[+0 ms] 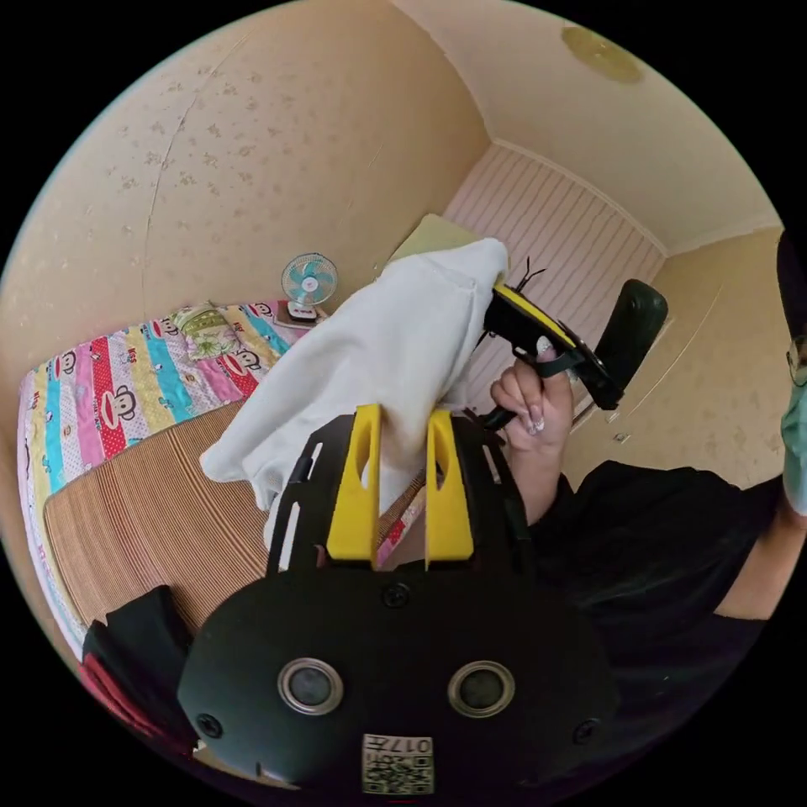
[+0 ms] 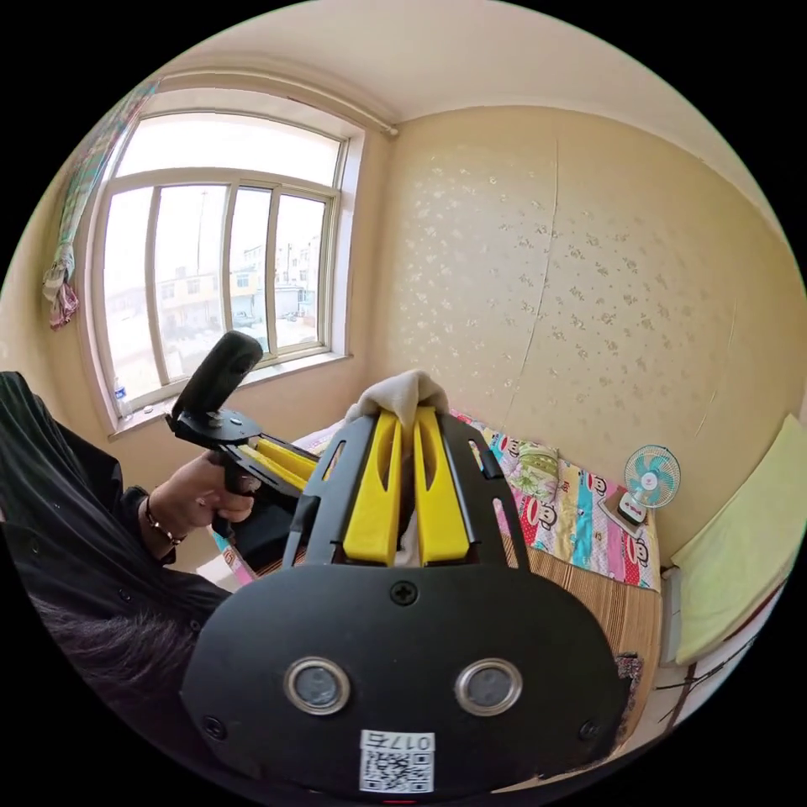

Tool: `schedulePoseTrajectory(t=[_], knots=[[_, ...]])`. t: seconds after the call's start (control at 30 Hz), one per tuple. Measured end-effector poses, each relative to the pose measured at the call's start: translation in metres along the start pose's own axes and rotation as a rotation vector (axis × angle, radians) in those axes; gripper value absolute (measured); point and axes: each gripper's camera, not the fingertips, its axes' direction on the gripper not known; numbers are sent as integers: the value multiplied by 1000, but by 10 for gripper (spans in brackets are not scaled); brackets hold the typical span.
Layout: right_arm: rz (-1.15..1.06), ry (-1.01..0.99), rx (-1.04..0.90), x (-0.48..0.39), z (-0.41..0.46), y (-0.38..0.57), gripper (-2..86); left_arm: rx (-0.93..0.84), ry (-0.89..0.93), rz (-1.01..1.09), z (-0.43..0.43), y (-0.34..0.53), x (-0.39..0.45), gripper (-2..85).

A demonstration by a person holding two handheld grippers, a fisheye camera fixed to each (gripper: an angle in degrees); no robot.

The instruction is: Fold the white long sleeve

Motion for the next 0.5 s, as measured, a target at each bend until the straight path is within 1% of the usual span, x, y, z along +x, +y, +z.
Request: schedulePoseTrajectory(t=[0.07, 0.13, 0.2, 0.27, 0.3, 0.33, 0.37, 0.4, 0.43, 0.5], knots=[[30, -4, 4, 17, -7, 9, 36, 128, 72, 37, -20, -7, -5, 34], [45, -116, 48, 37, -16, 28, 39, 175, 126, 48, -32, -17, -12, 29], [64, -310, 173, 59, -29, 67, 48, 187, 162, 46, -38, -31, -17, 25], [147, -402, 225, 78, -34, 105, 55, 186, 171, 52, -45, -47, -16, 22], [213, -423, 210, 89, -33, 132, 62, 179, 167, 61, -46, -51, -13, 21], [231, -434, 188, 93, -31, 146, 74, 169, 152, 83, -51, -57, -7, 22], [257, -470, 141, 100, -28, 172, 96, 160, 138, 117, -56, -62, 1, 22], [300, -497, 86, 105, -20, 197, 138, 158, 134, 135, -59, -64, 6, 22], [319, -495, 50, 106, -14, 208, 159, 156, 135, 176, -65, -66, 14, 22], [376, -457, -74, 107, 24, 236, 175, 141, 155, 234, -75, -70, 24, 22]])
